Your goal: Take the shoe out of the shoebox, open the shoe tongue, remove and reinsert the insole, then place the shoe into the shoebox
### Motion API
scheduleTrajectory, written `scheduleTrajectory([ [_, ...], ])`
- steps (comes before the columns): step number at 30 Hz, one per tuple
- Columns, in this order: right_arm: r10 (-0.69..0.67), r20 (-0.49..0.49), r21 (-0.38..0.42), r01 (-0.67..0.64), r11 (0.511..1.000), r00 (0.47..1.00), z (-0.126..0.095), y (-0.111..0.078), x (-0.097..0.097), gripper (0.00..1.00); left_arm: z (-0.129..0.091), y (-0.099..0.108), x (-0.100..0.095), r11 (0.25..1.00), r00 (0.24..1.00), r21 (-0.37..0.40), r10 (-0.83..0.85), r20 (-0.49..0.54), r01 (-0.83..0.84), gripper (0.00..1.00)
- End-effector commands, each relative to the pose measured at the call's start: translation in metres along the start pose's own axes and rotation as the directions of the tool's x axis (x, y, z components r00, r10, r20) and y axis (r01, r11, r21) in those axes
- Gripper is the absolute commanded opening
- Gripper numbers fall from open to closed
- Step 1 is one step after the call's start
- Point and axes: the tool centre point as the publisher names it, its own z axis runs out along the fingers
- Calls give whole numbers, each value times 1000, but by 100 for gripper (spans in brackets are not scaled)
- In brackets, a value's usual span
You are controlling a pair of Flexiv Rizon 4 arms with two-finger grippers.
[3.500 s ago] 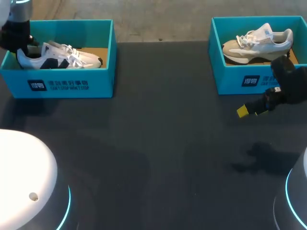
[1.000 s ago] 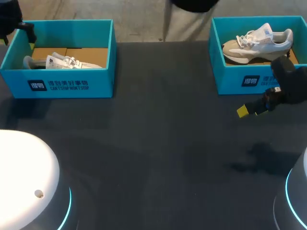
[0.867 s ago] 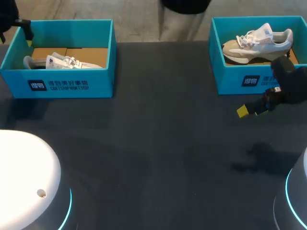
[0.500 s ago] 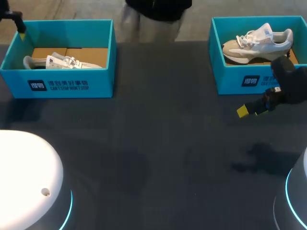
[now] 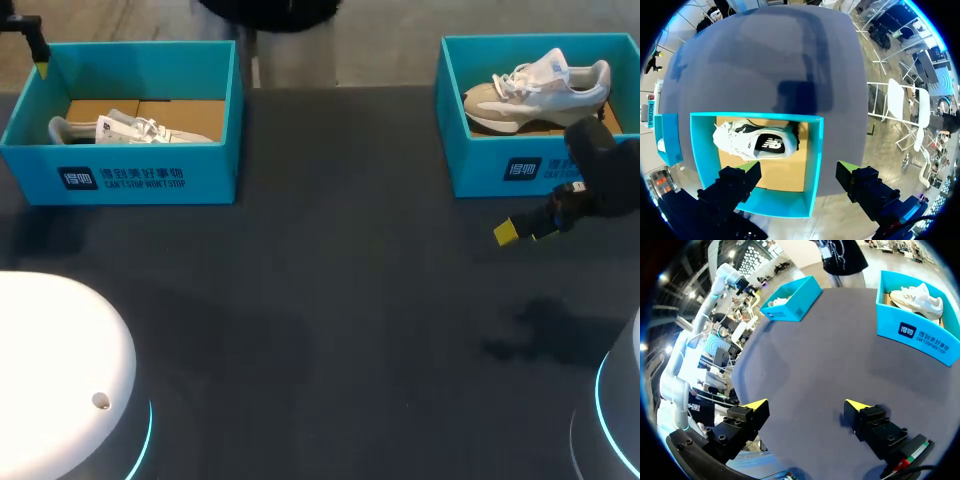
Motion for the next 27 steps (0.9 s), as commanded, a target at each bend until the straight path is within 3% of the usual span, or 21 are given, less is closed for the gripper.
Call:
scheduleTrajectory([
  [1,1,2,1,-1,1000,1000,1,0,0,100,0,-1,0,1000,1000,-1,1,-2,-1,100],
  [15,1,2,1,-1,1000,1000,1,0,0,100,0,-1,0,1000,1000,-1,1,-2,-1,100],
  [23,-6,121,74,-3,997,993,-23,45,-55,100,0,-1,0,1000,1000,-1,1,-2,-1,100],
  [27,24,177,71,-37,997,984,-34,65,-81,100,0,-1,0,1000,1000,-1,1,-2,-1,100],
])
